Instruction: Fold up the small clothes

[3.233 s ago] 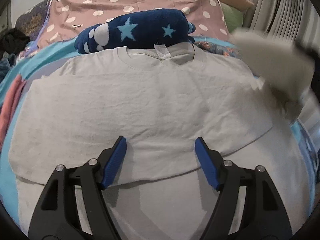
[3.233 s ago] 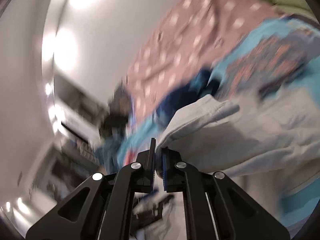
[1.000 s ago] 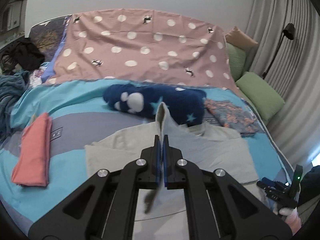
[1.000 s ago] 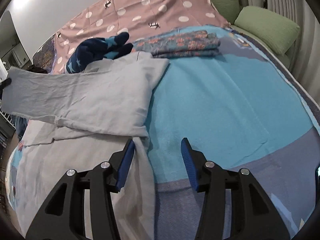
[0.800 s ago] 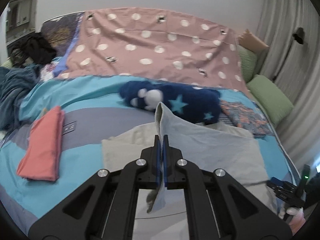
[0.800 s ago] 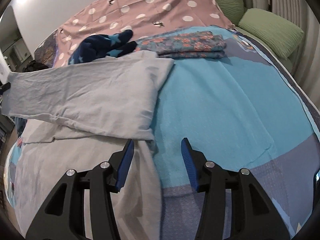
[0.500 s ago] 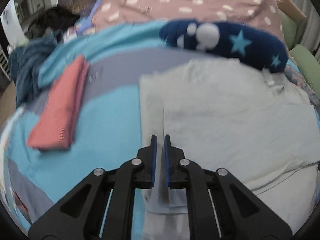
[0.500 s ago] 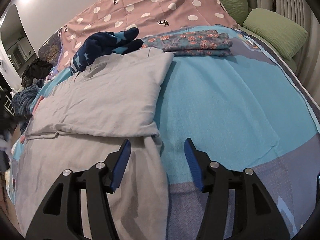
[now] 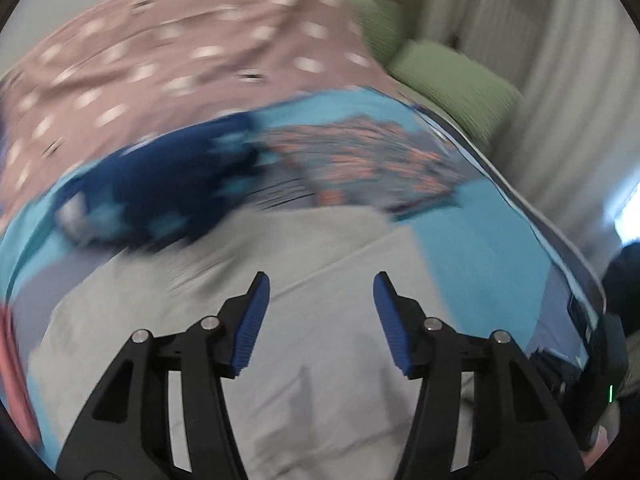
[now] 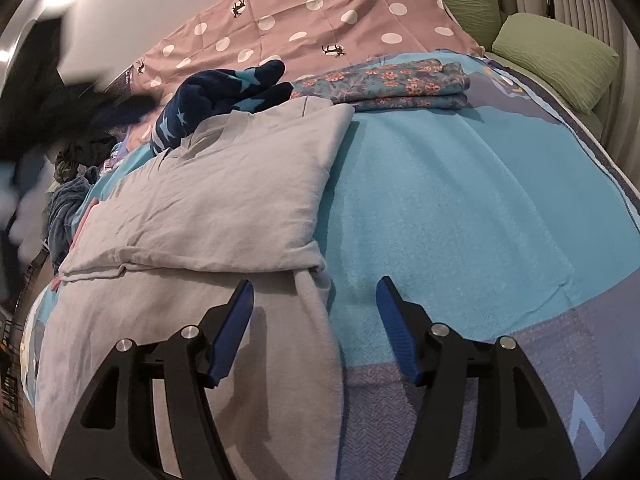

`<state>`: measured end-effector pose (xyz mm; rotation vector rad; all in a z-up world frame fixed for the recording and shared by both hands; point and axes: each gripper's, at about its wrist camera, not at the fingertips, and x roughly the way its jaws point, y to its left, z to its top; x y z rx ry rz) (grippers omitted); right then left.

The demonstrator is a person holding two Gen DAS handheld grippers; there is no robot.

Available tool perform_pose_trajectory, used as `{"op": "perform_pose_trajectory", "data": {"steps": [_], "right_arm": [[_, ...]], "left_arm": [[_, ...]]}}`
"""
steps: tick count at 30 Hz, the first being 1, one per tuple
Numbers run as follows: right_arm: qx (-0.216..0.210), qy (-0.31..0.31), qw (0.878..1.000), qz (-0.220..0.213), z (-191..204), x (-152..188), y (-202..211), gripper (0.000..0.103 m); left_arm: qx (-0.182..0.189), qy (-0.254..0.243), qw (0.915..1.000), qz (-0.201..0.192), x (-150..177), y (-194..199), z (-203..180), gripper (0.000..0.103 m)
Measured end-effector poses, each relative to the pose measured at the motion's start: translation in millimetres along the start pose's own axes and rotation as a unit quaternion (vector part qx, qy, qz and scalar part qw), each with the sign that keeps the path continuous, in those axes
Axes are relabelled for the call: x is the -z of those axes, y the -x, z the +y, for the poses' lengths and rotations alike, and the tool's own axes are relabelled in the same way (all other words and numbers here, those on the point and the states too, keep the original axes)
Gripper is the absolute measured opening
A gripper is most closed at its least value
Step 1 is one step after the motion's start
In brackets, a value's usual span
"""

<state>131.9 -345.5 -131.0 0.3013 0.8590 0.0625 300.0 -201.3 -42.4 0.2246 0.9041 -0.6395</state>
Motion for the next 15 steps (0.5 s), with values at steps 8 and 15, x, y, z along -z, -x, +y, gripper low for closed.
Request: {"op": "perform_pose_trajectory", "data": {"steps": [8,15], "right_arm": [[-0.032,-0.025,0.999,-0.005,-10,1,2,0.066],[-0.05,-0.04,0.998,-0.01,-14,1,4,0.068]], "left_arm": [[-0.104,-0.157,0.9767,0.102,-34,-123,-97,0.034],[0.006,-0.031,0.9972,0.068,-56,-102,-62,0.002]]}}
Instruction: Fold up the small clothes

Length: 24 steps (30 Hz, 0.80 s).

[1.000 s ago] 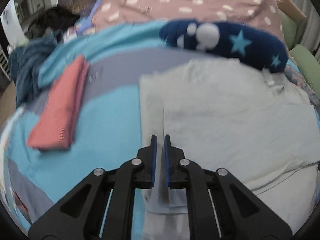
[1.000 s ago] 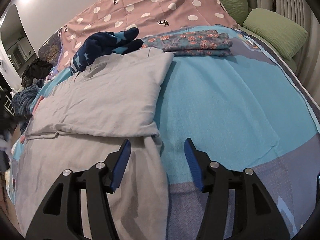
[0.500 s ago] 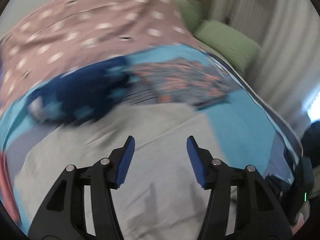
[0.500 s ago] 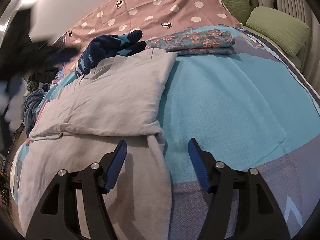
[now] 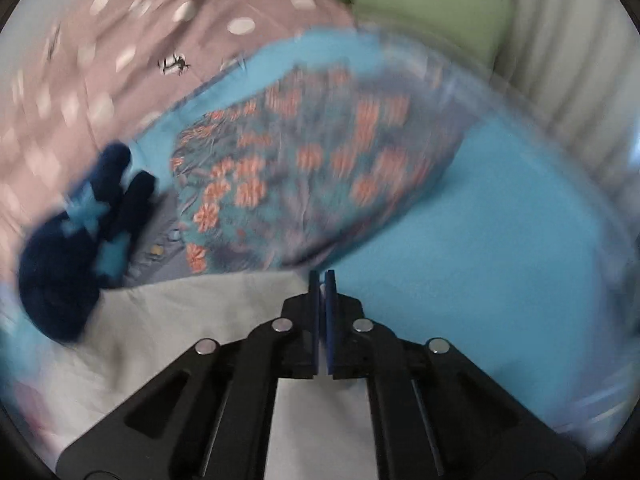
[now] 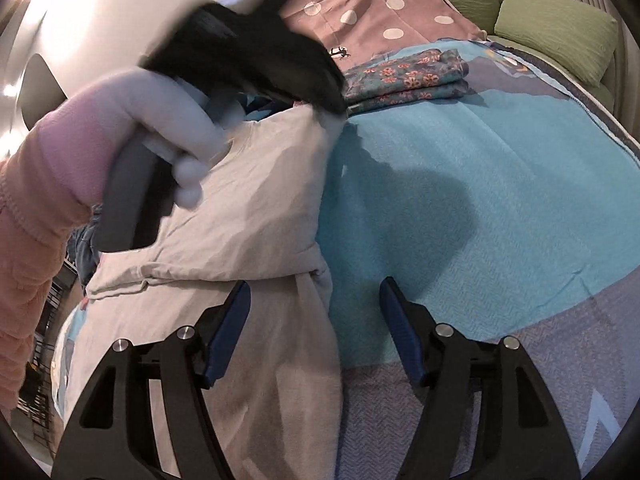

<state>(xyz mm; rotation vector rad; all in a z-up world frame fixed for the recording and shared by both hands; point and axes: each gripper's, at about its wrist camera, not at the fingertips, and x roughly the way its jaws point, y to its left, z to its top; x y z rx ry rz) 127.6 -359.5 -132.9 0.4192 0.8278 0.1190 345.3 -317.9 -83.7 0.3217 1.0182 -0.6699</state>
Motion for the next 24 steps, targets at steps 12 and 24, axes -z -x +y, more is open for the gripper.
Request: {"op": "perform_pose_trajectory", "data": {"steps": [12,24], "right_arm": [[-0.009,-0.009,1.0,-0.004,-1,2,3,0.068],[-0.012,-0.023,1.0,-0.014,-7,2,8,0.061]], "left_arm": [[0.118,0.078,0.9875,-0.07,-3,14,21,0.012],[-0.066,0.022,0.9913,-0.111,114,102,93,0.047]]}}
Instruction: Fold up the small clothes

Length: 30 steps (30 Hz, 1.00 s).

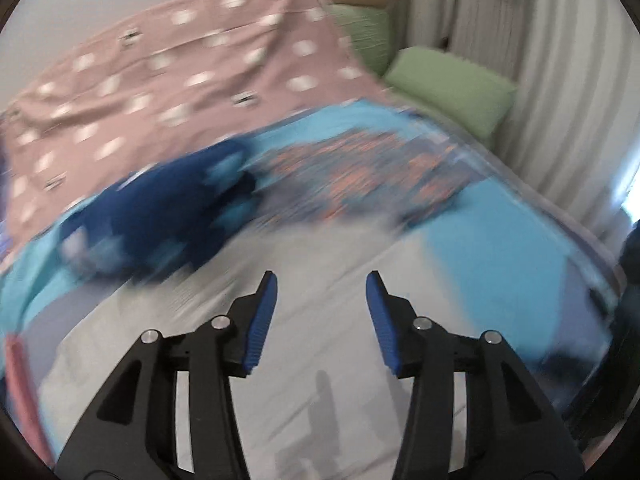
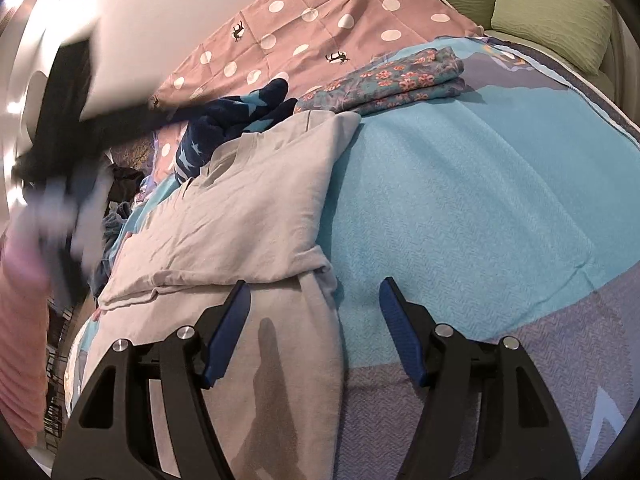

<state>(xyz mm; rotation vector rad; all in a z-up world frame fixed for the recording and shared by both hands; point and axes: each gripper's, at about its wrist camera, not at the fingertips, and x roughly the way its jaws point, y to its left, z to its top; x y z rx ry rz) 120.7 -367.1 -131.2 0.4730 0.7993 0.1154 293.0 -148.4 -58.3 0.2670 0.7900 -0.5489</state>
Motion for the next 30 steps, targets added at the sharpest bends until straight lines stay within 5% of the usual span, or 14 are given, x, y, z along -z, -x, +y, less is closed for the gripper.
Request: {"op": "perform_pose_trajectory", "data": {"steps": [2,3,8,11,14,19,23,25,28,30], "right_arm": [[0.014,-0.01,1.0,-0.004,-3,-2,3,0.023],[0.012,-0.012,1.0,-0.005,-3,-3,5,0.019],[0.01,0.096,0.995,-0.008,55,-18,4,0.019],[-0.037,0.135,0.989,0.042,89,-20,-25,0.02],[0.023,0.149,0.983,0.108,91,-10,-68,0.019],[0.028,0.136,0.984,0.11,86,-11,-53,0.018],[0.014,0.152,0.984,0.093,112,-21,-48,0.02],[-0.013,0.16,0.983,0.089,135,-25,-56,0.02],[-0.051,0.171,0.977,0.114,158,-18,-81,0.022],[-0.013,0.192,0.969,0.155,161,0,-107,0.024]], "left_arm": [[-0.041,0.01,0.9991,0.007,35,15,32,0.047],[-0.061,0.02,0.9978,0.017,57,22,51,0.047],[-0.139,0.039,0.9866,0.076,135,31,107,0.053],[-0.125,0.063,0.9889,0.049,151,37,118,0.059],[-0.124,0.07,0.989,0.04,155,40,119,0.061],[-0.149,0.064,0.986,0.039,164,57,120,0.063],[-0.143,0.117,0.9828,0.009,171,79,138,0.061],[-0.146,0.131,0.9802,0.027,179,73,145,0.061],[-0.128,0.151,0.9798,0.024,189,69,155,0.061],[-0.126,0.159,0.979,0.019,191,70,157,0.061]]}}
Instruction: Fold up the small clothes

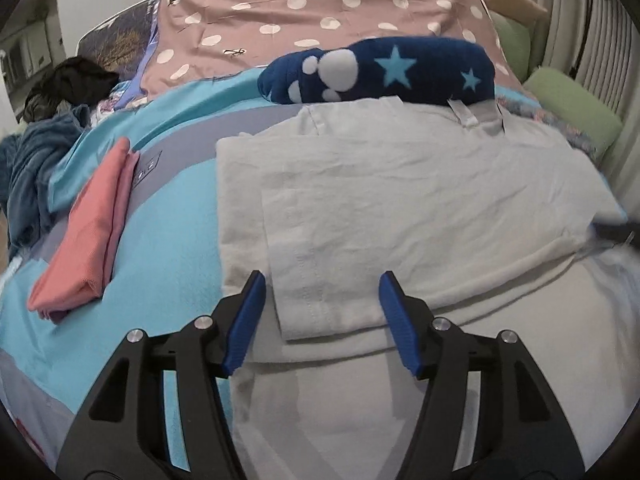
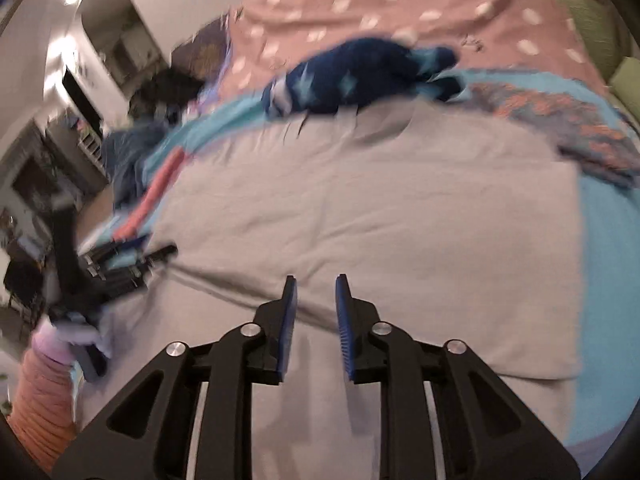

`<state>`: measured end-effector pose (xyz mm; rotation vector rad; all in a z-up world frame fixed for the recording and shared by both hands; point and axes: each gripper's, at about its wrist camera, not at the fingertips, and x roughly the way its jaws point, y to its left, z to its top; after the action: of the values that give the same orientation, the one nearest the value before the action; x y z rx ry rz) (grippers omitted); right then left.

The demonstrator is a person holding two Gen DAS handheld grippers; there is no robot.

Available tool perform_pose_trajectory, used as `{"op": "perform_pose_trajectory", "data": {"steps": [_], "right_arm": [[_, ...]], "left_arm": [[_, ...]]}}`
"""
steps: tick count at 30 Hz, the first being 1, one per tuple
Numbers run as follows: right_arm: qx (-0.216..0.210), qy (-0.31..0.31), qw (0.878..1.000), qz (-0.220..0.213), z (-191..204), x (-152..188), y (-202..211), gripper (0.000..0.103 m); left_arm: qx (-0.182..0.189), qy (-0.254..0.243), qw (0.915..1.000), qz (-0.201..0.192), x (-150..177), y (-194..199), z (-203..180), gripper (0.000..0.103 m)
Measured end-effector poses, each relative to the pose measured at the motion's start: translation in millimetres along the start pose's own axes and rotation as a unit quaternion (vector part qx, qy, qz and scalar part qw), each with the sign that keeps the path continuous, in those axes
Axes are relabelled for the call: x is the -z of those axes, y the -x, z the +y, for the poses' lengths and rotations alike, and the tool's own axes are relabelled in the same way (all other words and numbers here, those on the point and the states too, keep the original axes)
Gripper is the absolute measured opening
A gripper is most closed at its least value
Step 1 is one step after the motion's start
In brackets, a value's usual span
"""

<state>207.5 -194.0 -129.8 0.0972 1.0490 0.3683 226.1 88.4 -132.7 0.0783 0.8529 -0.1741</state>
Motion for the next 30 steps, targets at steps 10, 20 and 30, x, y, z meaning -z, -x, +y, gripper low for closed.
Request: {"op": "perform_pose_trajectory", "data": {"steps": [10,20,30], "right_arm": [[0.068,-0.052,0.992,-0.089,-71,-6,74,0.028],[0.113,-0.128,0.983,-0.066,-152,-35,18,0.031],[0.117,-0.112,0.984,-0.079,-126,-5,56,0.032]], "left_arm": [[0.016,0.07,0.9961,-0.05,-12,38,35,0.037],[0.007,0.051,0.9984,0.02,-38,-43,26,0.019],[0.038,0.06,0.9975,0.002,-24,-1,36,0.021]]}}
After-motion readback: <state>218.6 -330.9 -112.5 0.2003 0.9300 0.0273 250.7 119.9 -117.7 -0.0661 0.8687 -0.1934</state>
